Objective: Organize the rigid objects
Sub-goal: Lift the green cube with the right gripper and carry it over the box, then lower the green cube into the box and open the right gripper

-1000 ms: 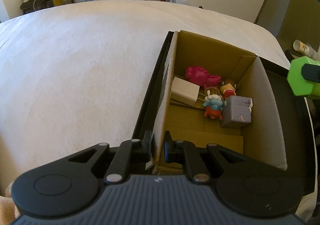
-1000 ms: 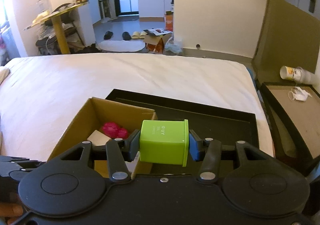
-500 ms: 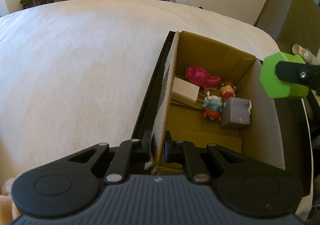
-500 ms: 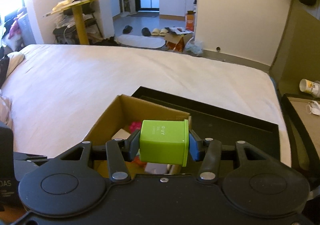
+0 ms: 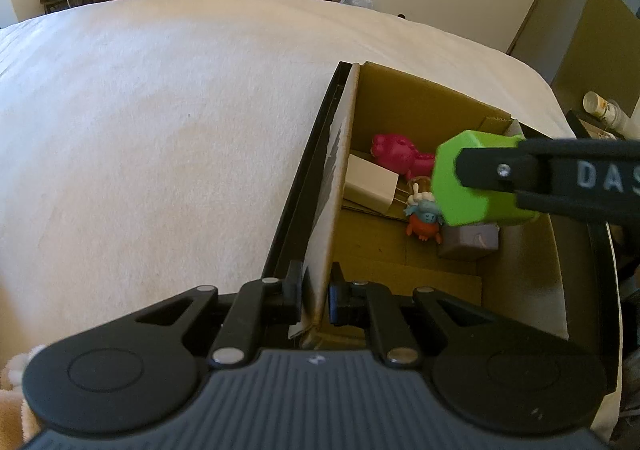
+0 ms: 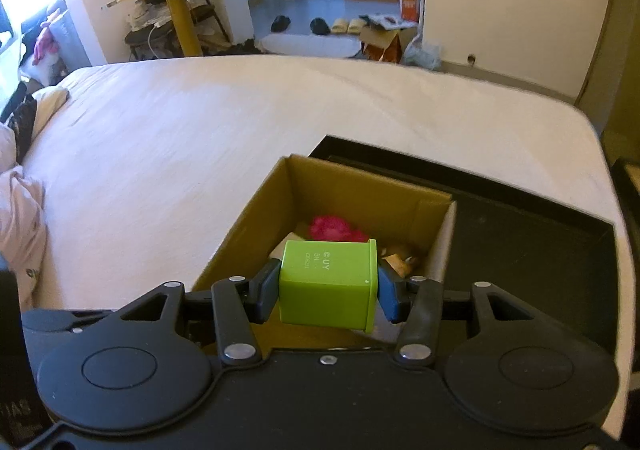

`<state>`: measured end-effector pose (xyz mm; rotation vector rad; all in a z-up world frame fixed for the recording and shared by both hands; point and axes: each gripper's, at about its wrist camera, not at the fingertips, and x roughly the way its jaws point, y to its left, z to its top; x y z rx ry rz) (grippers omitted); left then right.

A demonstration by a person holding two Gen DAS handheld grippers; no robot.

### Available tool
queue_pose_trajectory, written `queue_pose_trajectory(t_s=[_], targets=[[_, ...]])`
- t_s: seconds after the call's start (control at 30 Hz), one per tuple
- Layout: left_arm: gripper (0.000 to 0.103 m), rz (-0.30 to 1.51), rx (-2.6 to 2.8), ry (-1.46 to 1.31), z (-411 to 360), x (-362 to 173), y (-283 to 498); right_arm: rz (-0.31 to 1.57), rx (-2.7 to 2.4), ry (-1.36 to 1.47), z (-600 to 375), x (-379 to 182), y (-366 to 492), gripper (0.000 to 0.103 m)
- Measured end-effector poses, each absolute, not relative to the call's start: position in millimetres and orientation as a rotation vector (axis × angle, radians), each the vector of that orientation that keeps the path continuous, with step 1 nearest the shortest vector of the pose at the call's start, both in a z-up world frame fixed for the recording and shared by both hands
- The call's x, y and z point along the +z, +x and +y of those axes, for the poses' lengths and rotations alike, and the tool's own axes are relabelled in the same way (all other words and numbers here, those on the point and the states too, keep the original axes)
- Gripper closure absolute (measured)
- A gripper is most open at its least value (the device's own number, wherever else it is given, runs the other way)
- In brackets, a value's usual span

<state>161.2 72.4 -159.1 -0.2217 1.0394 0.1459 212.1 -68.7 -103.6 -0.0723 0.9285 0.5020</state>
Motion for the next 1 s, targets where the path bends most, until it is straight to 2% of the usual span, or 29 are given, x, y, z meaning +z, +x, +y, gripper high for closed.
queue_pose_trajectory(t_s=[0.63, 1.0], targets=[[0.092, 1.039, 0.142, -0.22, 73.9, -162.1, 161.3, 1.079, 0.48, 0.298, -73.7, -136.1, 227.5, 0.052], [0.092, 1.053, 0.152, -0.199, 67.9, -161.3, 164.8, 1.05, 0.459, 0.32, -96.5, -127.7, 215.7, 0.052]])
